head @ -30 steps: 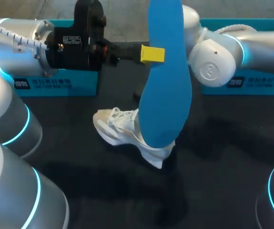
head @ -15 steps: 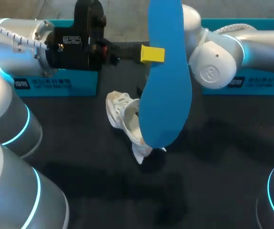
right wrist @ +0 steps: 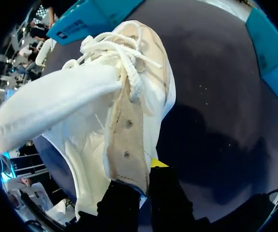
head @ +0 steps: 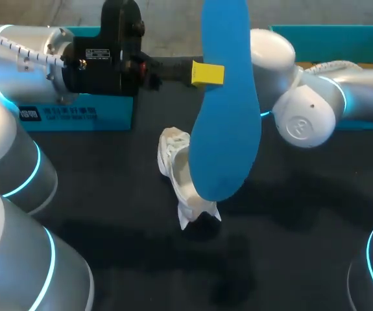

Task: Take the shoe out of the shoebox, open the shoe tongue, remove and reinsert the insole, then place the shoe into the shoebox

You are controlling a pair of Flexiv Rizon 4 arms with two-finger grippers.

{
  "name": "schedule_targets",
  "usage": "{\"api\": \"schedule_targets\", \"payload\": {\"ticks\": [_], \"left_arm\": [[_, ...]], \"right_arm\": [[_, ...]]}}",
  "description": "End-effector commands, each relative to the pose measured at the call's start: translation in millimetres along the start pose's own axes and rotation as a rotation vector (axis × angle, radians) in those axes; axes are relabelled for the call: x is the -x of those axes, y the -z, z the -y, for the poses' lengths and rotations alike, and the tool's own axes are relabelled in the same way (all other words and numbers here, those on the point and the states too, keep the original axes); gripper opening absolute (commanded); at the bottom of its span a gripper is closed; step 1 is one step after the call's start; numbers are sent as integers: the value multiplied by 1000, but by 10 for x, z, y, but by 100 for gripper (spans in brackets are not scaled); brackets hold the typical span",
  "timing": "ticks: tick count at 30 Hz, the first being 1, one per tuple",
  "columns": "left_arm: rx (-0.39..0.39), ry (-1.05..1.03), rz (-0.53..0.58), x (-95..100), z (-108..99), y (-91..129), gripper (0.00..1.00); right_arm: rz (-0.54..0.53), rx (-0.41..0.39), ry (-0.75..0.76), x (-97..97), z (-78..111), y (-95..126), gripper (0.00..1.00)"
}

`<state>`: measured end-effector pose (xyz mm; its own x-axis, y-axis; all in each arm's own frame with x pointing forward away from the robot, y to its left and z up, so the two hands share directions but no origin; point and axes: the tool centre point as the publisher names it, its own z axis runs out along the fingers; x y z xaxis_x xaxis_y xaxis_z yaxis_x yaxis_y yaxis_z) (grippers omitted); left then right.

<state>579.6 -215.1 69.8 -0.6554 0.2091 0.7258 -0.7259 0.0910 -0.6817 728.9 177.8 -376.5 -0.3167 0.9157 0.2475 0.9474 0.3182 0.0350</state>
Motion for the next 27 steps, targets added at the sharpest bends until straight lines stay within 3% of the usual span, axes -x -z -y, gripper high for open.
{"api": "schedule_targets", "payload": {"ticks": [1,12,20,27], "left_arm": [[2,0,1,-1,-3,0,0],[2,0,1,-1,-3,0,0],[2,0,1,-1,-3,0,0],[2,0,1,-1,-3,0,0]], "right_arm": [[-10,18,-25,22,37,-20,0],[-12,16,-65,143,-22,-84,0],[-17,15,-118,299,-173,-165,0],[-17,8,-128,320,-251,-200,0]]}}
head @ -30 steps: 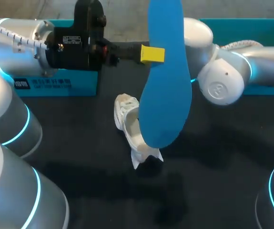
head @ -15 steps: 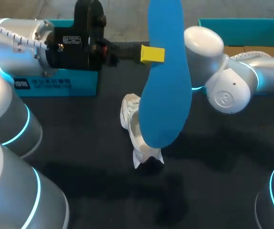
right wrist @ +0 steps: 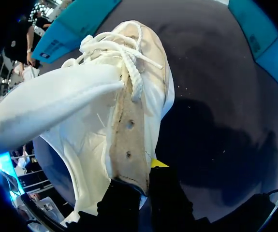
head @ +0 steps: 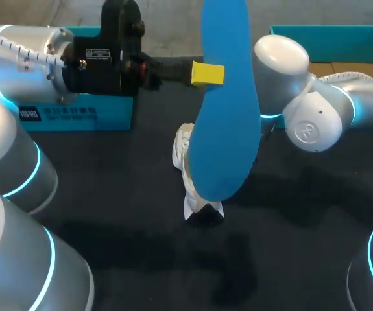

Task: Take the shoe out of the shoebox, open the shoe tongue, remove and reinsert the insole, then place the shoe into the shoebox

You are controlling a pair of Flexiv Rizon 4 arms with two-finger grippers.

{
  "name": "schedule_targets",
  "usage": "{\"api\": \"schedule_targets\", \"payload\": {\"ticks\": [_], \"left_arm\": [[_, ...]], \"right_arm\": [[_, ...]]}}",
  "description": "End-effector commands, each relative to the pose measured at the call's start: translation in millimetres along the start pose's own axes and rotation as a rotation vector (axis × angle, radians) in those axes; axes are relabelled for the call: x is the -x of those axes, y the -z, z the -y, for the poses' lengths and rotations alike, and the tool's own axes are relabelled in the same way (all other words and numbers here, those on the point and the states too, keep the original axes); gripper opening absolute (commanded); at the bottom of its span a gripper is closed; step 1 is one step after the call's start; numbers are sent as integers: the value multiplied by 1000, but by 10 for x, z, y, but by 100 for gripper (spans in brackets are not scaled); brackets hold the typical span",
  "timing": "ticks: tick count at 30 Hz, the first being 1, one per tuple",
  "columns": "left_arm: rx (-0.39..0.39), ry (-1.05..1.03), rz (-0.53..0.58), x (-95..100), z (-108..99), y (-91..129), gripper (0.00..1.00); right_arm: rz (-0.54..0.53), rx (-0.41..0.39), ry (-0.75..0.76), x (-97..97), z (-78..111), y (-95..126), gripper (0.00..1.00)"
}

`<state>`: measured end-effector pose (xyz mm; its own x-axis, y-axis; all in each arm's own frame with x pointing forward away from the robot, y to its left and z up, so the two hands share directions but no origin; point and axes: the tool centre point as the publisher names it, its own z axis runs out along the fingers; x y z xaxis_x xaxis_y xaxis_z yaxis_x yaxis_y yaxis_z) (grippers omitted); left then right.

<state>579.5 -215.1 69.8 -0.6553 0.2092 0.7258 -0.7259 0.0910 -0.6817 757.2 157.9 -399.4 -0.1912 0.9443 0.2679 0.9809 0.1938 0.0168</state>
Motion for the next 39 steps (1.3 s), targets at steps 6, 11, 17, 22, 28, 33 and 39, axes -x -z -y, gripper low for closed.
{"api": "schedule_targets", "payload": {"ticks": [6,11,17,22,28,33,39], "left_arm": [[1,0,1,-1,-2,0,0],[1,0,1,-1,-2,0,0],[1,0,1,-1,-2,0,0],[1,0,1,-1,-2,0,0],[1,0,1,-1,-2,0,0],[1,0,1,-1,-2,0,0],[1,0,1,-1,-2,0,0]], "right_arm": [[-8,-31,-12,-5,-73,-112,0],[-36,-22,-23,-75,-7,7,100],[-51,16,-38,-194,105,293,100],[-50,33,-46,-246,159,435,100],[-49,63,-55,-310,207,603,100],[-49,63,-55,-310,207,603,100],[-49,63,-55,-310,207,603,100]]}}
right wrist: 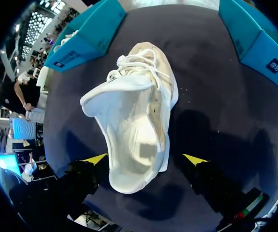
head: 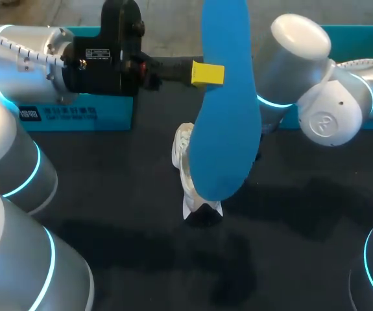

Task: Take the shoe out of the shoebox, open the shoe tongue, remove and reinsert the insole, then place the shoe into the shoebox

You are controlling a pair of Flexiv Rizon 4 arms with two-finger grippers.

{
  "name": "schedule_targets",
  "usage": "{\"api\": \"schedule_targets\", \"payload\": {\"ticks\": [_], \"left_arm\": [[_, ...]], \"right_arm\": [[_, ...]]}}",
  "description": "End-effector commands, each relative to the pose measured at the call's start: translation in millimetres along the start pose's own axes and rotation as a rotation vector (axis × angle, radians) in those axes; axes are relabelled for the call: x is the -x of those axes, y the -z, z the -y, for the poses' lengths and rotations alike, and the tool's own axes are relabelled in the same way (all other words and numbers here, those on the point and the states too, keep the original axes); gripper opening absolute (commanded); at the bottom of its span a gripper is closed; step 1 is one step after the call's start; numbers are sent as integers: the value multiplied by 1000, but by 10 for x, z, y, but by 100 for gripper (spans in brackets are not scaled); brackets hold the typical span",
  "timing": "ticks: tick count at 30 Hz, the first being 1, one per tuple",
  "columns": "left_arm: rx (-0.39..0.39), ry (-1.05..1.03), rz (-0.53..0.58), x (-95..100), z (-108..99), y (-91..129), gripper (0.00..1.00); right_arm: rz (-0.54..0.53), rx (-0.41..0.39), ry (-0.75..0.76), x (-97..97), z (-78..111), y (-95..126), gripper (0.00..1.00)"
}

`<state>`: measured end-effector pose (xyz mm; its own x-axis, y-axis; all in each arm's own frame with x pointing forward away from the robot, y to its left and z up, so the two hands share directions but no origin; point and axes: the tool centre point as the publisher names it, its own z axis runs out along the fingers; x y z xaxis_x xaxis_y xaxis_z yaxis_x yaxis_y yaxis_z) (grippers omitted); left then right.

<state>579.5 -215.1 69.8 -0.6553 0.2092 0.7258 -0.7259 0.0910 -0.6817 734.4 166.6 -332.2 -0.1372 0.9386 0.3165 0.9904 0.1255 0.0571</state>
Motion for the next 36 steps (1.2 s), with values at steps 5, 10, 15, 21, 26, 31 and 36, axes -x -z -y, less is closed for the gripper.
{"api": "schedule_targets", "payload": {"ticks": [5,10,15,21,26,31,36], "left_arm": [[1,0,1,-1,-2,0,0],[1,0,1,-1,-2,0,0],[1,0,1,-1,-2,0,0],[1,0,1,-1,-2,0,0],[1,0,1,-1,-2,0,0],[1,0,1,-1,-2,0,0],[1,0,1,-1,-2,0,0]], "right_arm": [[0,4,-1,-3,12,-12,100],[0,4,-1,-3,12,-12,100],[-120,55,-69,34,-76,90,100],[-272,120,-138,29,-232,323,100],[-401,175,-183,-24,-310,570,100],[-530,221,-230,-7,-345,792,100],[-690,249,-273,28,-364,1037,100]]}}
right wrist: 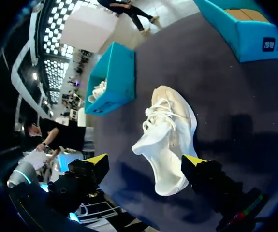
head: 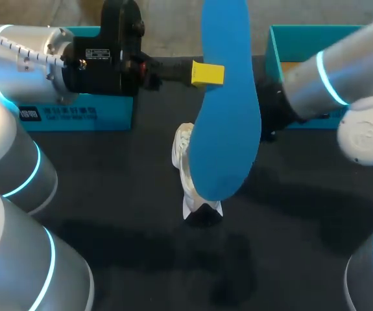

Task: Take the shoe out of the shoebox, open the shoe tongue, remove and reinsert the insole, then place the shoe into the shoebox

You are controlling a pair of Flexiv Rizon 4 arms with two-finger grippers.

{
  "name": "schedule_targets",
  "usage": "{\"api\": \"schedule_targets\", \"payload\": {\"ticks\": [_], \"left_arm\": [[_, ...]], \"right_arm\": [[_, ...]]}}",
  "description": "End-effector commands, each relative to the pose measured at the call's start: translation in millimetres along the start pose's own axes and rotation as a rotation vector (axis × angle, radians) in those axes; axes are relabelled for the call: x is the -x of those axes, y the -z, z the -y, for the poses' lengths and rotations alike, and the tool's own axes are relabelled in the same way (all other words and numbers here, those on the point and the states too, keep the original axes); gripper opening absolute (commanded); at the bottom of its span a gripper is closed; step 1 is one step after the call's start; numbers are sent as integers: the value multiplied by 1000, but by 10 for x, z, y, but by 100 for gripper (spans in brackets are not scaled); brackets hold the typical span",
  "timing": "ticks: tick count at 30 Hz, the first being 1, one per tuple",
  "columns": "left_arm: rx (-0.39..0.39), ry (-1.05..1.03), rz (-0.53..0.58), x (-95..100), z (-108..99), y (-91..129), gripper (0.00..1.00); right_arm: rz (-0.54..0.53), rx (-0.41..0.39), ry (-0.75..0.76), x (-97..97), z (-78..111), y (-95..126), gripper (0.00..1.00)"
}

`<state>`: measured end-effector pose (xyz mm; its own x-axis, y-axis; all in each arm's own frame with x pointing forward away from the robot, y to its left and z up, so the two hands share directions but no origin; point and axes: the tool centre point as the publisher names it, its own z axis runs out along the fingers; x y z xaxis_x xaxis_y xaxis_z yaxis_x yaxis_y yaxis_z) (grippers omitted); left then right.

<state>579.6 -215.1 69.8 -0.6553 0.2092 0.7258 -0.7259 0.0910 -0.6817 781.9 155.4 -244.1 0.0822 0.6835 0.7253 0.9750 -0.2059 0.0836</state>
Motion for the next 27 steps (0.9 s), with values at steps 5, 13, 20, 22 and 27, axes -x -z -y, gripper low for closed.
{"api": "schedule_targets", "payload": {"ticks": [5,13,20,22,27], "left_arm": [[1,0,1,-1,-2,0,0],[1,0,1,-1,-2,0,0],[1,0,1,-1,-2,0,0],[1,0,1,-1,-2,0,0],[1,0,1,-1,-2,0,0]], "right_arm": [[-316,26,-42,-8,-11,393,100],[-387,26,-35,-138,-138,558,100],[-513,12,2,-287,-192,646,100],[-553,4,7,-337,-202,687,100],[-598,-9,36,-458,-217,793,100]]}}
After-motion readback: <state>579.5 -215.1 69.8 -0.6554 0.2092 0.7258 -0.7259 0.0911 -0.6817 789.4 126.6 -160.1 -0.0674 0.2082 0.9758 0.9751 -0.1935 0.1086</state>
